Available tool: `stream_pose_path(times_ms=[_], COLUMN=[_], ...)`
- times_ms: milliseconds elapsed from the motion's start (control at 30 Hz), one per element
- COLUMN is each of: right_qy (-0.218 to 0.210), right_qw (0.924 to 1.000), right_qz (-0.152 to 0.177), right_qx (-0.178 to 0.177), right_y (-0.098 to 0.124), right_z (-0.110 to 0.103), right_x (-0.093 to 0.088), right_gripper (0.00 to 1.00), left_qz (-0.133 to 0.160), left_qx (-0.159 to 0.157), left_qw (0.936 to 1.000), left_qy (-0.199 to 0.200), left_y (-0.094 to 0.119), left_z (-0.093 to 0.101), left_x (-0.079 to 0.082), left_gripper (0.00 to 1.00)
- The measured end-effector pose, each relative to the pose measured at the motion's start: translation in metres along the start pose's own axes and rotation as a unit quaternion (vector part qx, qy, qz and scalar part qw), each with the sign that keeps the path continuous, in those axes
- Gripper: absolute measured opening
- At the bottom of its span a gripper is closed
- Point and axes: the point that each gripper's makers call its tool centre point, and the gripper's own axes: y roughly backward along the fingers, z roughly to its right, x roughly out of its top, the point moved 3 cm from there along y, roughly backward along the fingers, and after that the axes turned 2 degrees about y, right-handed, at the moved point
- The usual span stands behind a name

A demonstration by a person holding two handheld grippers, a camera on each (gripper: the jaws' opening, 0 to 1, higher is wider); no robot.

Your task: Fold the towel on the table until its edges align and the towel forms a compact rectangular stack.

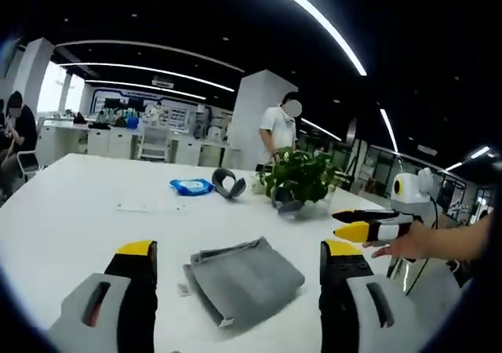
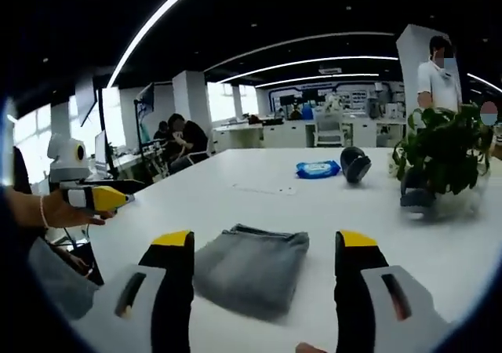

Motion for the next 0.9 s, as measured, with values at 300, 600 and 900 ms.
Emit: stream_pose_path(times_ms=[300, 600, 900], right_qy=[0.011, -0.001, 0.011], right_qw=[0.9999, 0.9996, 0.9994], right_qz=[0.002, -0.015, -0.026], right_qx=[-0.005, -0.022, -0.021], right_y=[0.012, 0.018, 0.016], right_z=[-0.003, -0.005, -0.008], right_x=[-0.011, -0.039, -0.042], right_gripper=[0.95, 0.99, 0.99], left_qz=[-0.013, -0.025, -0.055], left_qx=[0.047, 0.049, 0.048], left_qw=[0.9968, 0.9937, 0.9899], left_qy=[-0.064, -0.097, -0.122], left_y=[0.022, 0.026, 0.022], left_z=[-0.004, -0.002, -0.004], left_x=[-0.025, -0.036, -0.049], left_gripper=[1.0, 1.0, 1.0])
